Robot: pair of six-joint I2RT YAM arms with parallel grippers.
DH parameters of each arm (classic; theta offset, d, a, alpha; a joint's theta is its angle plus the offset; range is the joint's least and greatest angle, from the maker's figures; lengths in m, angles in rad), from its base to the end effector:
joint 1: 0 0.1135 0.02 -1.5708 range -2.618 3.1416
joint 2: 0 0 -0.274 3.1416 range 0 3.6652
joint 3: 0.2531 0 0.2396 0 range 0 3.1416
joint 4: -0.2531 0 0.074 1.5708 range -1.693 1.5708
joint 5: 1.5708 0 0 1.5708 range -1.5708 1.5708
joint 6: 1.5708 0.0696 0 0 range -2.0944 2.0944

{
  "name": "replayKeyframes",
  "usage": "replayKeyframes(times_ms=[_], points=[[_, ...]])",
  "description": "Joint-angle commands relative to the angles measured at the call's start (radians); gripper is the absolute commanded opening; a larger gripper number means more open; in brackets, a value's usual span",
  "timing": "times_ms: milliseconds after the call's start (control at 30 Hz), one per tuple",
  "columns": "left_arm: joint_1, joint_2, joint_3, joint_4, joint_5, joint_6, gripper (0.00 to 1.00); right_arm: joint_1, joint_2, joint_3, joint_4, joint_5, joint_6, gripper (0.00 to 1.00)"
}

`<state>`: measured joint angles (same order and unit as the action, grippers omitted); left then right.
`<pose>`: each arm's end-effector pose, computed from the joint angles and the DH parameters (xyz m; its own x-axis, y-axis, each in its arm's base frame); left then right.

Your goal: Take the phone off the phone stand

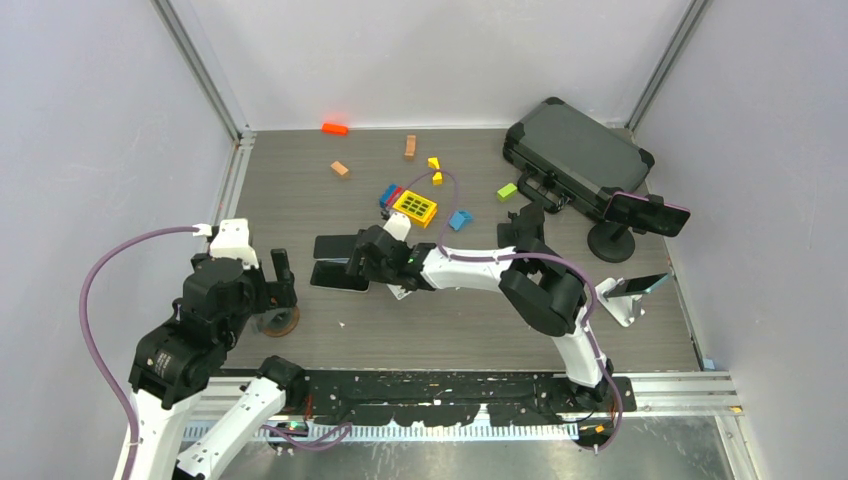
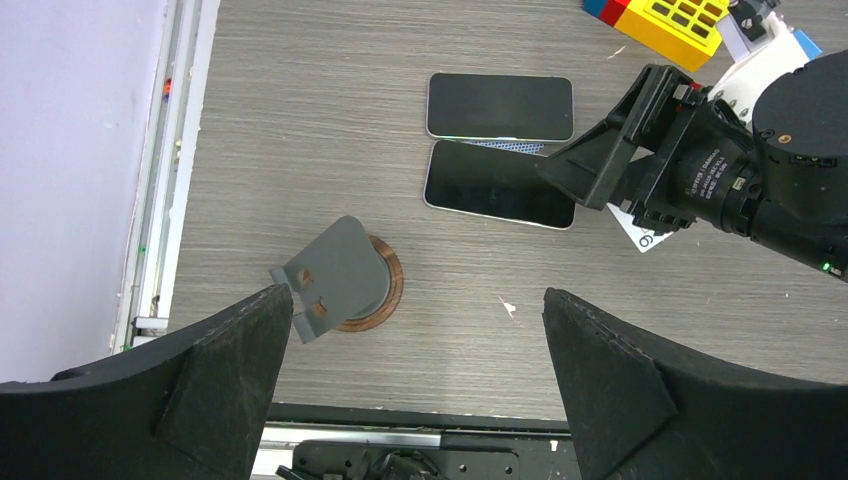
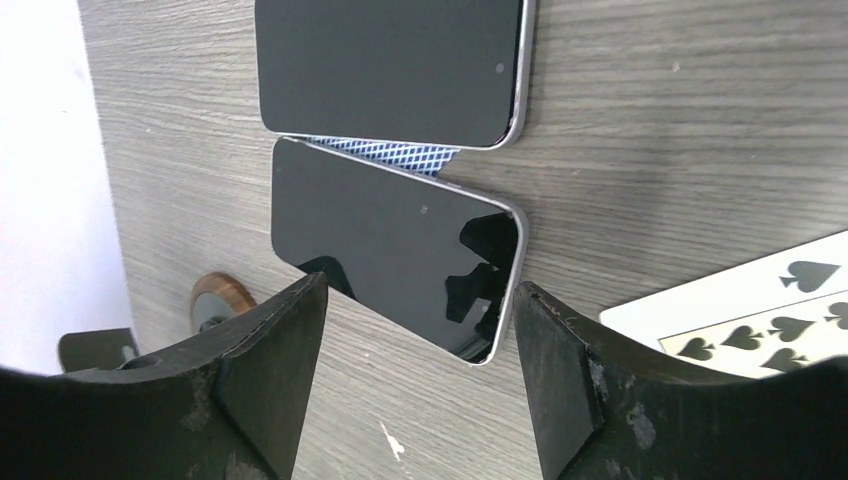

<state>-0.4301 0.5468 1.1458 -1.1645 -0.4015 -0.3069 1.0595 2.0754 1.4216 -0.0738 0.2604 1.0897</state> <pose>0.0661 -0.0004 0.3623 -0.4896 -0.0813 -0.8681 -0.0671 0.9962 -0.0554 0.2498 0.4086 0.1659 -0.8142 0.2994 -0.4974 -0.0579 0.8106 0.5828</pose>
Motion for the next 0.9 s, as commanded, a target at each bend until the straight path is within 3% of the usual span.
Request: replayKeyframes(times_ms=[0,300,433,700,867], points=[[-0.004,-0.008,-0.001,0.018,-0.019,0.008,1.0,0.006,-0.045,0.075,-0.124,0.115,-0.104,0.73],[-0.003,0.002,-0.007,0.033,-0.004,0.008,1.0,-0.034,-0.246,0.083,-0.424,0.282,-0.266,0.74],[-0.003,0.003,-0.018,0.046,0.0,0.008,1.0,-0.036,-0.338,0.101,-0.65,0.344,-0.301,0.74],[-0.002,-0.021,-0.062,0.121,0.061,-0.033,1.0,-0.041,-0.582,0.067,-1.016,0.478,-0.218,0.75],[-0.003,-0.027,-0.108,0.169,0.094,-0.056,1.0,-0.093,-0.839,-0.07,-1.108,0.468,-0.114,0.8]])
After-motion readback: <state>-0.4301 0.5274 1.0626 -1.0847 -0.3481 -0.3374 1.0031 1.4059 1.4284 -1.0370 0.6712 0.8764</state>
